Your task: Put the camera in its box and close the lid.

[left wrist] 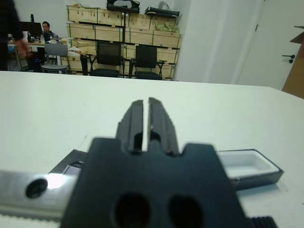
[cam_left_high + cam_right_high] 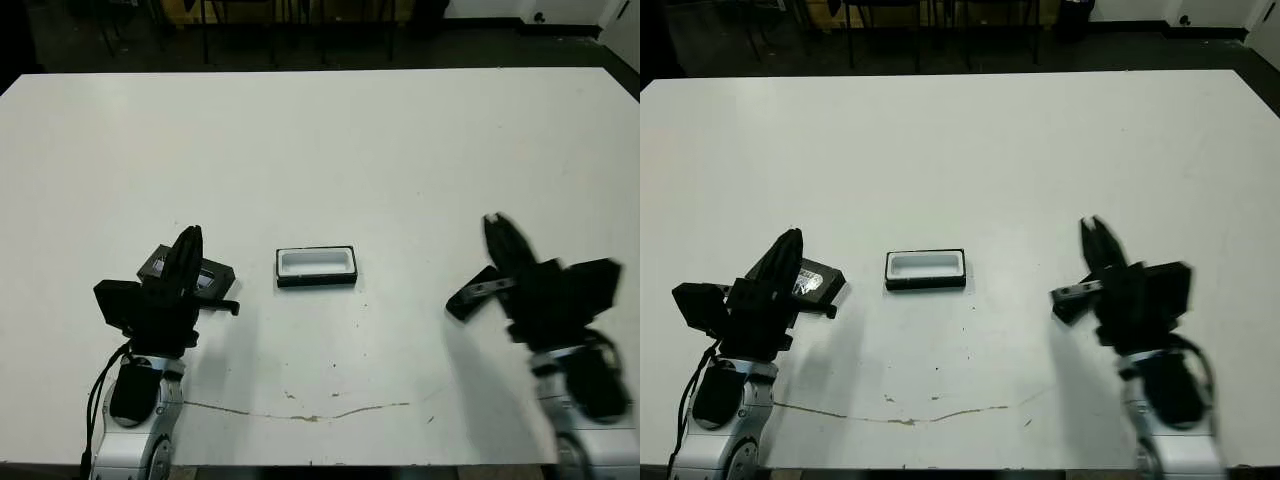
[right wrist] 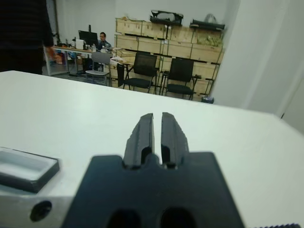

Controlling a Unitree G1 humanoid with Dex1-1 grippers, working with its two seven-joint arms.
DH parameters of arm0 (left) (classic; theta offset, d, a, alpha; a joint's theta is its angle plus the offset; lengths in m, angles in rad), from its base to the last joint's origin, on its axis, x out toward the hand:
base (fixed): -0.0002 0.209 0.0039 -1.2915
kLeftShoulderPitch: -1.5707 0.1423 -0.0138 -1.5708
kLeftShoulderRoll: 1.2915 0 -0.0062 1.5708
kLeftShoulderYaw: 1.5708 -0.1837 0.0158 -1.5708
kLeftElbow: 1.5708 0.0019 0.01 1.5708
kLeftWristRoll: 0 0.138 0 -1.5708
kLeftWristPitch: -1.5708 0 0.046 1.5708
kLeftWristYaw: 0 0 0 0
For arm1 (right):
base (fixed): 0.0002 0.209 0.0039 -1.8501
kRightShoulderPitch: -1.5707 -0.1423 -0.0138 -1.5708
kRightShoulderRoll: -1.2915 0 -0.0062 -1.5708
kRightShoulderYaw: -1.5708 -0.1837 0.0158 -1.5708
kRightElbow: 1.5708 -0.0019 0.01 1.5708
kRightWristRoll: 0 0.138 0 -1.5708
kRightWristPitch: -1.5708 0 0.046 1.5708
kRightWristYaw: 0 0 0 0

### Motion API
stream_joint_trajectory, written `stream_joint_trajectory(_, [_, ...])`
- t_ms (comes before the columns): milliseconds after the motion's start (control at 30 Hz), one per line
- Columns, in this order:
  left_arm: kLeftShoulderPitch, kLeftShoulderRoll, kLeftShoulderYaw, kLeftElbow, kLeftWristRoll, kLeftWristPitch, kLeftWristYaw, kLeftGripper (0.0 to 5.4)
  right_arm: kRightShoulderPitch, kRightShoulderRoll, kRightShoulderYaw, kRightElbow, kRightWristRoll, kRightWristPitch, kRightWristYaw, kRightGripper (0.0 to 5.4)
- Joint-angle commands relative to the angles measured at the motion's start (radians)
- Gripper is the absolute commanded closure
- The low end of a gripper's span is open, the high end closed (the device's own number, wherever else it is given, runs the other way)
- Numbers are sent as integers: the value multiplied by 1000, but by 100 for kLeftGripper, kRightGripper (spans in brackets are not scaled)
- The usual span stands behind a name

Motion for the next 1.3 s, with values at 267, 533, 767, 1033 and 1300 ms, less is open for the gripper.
stream_joint_trajectory(267, [9, 4, 3, -7, 16, 26, 7, 538, -4, -249, -171, 135, 78, 52, 195, 540])
stream_joint_trajectory(533, [-2, 8, 7, -1, 18, 17, 4, 538, -3, -353, -96, 182, 41, 117, 292, 540])
stream_joint_trajectory(767, [4, 7, 9, -10, 13, 26, 5, 538, 16, -394, -24, 217, 15, 212, 336, 540])
stream_joint_trajectory(1033, [13, 9, 17, -11, 6, 25, -3, 538, 42, -442, 33, 234, -20, 348, 358, 540])
stream_joint_trajectory(1300, [19, 3, 15, -19, -11, 43, -3, 538, 63, -511, 31, 98, -36, 516, 361, 540])
